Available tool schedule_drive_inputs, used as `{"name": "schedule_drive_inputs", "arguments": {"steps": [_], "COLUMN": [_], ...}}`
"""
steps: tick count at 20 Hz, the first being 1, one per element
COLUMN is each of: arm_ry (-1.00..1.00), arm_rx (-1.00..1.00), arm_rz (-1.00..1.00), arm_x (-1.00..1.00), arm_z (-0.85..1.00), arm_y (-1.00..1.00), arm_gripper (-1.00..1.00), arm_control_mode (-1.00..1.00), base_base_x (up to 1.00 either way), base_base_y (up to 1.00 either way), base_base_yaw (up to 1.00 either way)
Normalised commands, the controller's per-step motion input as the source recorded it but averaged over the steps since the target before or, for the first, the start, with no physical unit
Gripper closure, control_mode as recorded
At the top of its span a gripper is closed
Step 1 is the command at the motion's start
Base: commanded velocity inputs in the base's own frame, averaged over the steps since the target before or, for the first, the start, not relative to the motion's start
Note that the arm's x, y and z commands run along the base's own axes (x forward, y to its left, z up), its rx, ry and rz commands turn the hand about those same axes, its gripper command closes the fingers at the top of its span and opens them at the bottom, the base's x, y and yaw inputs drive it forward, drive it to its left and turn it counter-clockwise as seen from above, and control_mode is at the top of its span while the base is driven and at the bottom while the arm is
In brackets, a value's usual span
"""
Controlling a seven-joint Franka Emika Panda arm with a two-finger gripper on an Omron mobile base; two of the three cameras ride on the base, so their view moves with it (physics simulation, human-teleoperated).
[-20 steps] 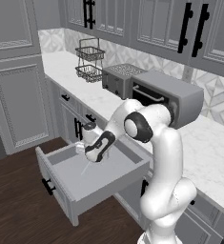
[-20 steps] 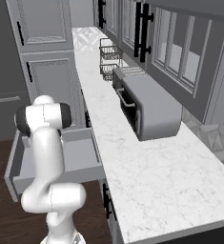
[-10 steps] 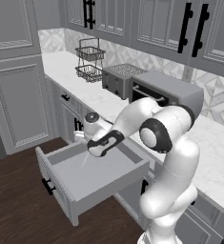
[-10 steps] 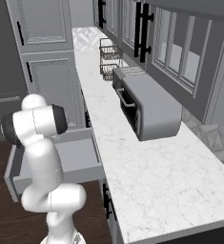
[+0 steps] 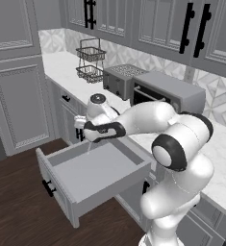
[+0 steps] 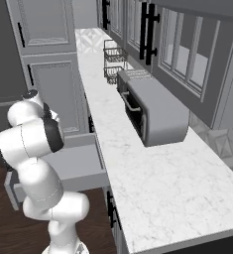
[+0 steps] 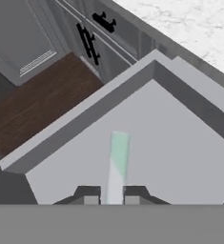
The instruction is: Take a straw from the drawer in front and place it inside the glass cup on the dining counter.
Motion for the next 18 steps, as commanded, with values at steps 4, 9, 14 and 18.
{"name": "schedule_drive_inputs", "arguments": {"steps": [4,9,14,18], "arm_ry": [0.00,0.01,0.04,0.04], "arm_rx": [-0.04,-0.13,-0.19,-0.18], "arm_rz": [0.15,0.19,0.21,0.22], "arm_x": [0.00,-0.10,-0.19,-0.41], "arm_z": [1.00,1.00,1.00,0.85], "arm_y": [-0.19,-0.33,-0.34,-0.33], "arm_gripper": [1.00,1.00,1.00,1.00], "arm_control_mode": [-1.00,-1.00,-1.00,-1.00], "base_base_x": [0.00,0.00,0.00,0.00], "base_base_y": [0.00,0.00,0.00,0.00], "base_base_yaw": [0.00,0.00,0.00,0.00]}}
